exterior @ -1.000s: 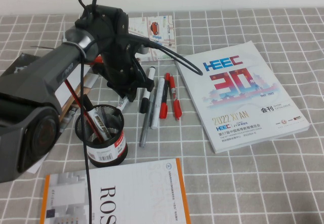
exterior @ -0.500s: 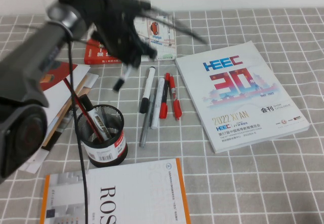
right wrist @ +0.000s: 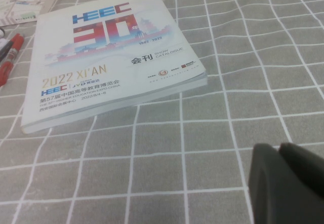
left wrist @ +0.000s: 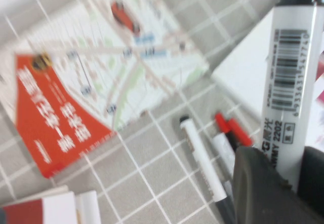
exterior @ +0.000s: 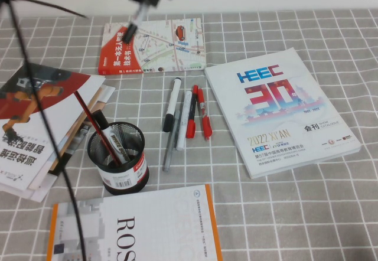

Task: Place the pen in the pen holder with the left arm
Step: Place the pen onto the pen holder

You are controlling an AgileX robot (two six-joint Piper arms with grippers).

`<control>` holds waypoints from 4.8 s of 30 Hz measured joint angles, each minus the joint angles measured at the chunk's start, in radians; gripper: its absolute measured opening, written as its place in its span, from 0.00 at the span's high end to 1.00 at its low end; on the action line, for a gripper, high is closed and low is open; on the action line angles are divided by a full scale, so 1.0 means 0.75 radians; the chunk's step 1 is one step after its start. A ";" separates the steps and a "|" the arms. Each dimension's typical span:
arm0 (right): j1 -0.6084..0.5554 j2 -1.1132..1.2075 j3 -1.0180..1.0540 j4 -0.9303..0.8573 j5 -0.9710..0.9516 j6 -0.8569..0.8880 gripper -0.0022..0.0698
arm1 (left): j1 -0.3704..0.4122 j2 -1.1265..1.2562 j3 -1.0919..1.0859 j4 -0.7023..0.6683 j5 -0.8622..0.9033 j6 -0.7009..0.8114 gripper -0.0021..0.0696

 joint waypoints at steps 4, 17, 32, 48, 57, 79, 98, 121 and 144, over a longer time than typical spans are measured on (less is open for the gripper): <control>0.000 0.000 0.000 0.000 0.000 0.000 0.99 | -0.017 -0.115 -0.003 -0.001 0.005 0.008 0.82; 0.000 0.000 0.000 0.000 0.000 0.000 0.99 | -0.296 -0.350 0.006 0.199 0.022 -0.044 0.82; 0.000 0.000 0.000 0.000 0.000 0.000 0.99 | -0.371 -1.088 0.993 0.292 -0.443 -0.219 0.82; 0.000 0.000 0.000 0.000 0.000 0.000 0.99 | -0.371 -1.691 2.177 0.303 -1.604 -0.372 0.82; 0.000 0.000 0.000 0.000 0.000 0.000 0.99 | -0.371 -1.563 2.190 0.314 -1.714 -0.281 0.82; 0.000 0.000 0.000 0.000 0.000 0.000 0.99 | -0.214 -1.265 2.554 -0.017 -2.542 -0.238 0.82; 0.000 0.000 0.000 0.000 0.000 0.000 0.99 | -0.192 -0.791 2.577 -0.164 -2.872 -0.275 0.82; 0.000 0.000 0.000 0.000 0.000 0.000 0.99 | -0.190 -0.687 2.577 -0.174 -2.872 -0.387 0.72; 0.000 0.000 0.000 0.000 0.000 0.000 0.99 | -0.190 -1.307 2.577 -0.175 -2.370 -0.366 0.93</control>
